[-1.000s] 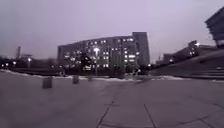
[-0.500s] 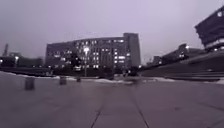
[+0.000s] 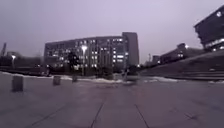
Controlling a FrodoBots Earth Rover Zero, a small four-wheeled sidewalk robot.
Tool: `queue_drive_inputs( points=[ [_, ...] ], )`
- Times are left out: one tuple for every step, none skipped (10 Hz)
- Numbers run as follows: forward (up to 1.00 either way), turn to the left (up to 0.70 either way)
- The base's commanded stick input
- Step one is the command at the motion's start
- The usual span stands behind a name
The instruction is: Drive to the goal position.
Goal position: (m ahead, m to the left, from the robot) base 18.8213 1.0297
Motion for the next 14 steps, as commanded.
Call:
queue_drive_inputs(
  points=[
    [1.00,0.00],
    [1.00,0.00],
    [1.00,0.00],
    [1.00,0.00],
    [1.00,0.00],
    [1.00,-0.09],
    [1.00,-0.27],
    [1.00,-0.27],
    [1.00,-0.27],
    [1.00,-0.27],
    [1.00,-0.27],
    [1.00,-0.27],
    [1.00,-0.27],
    [1.00,-0.27]
  ],
)
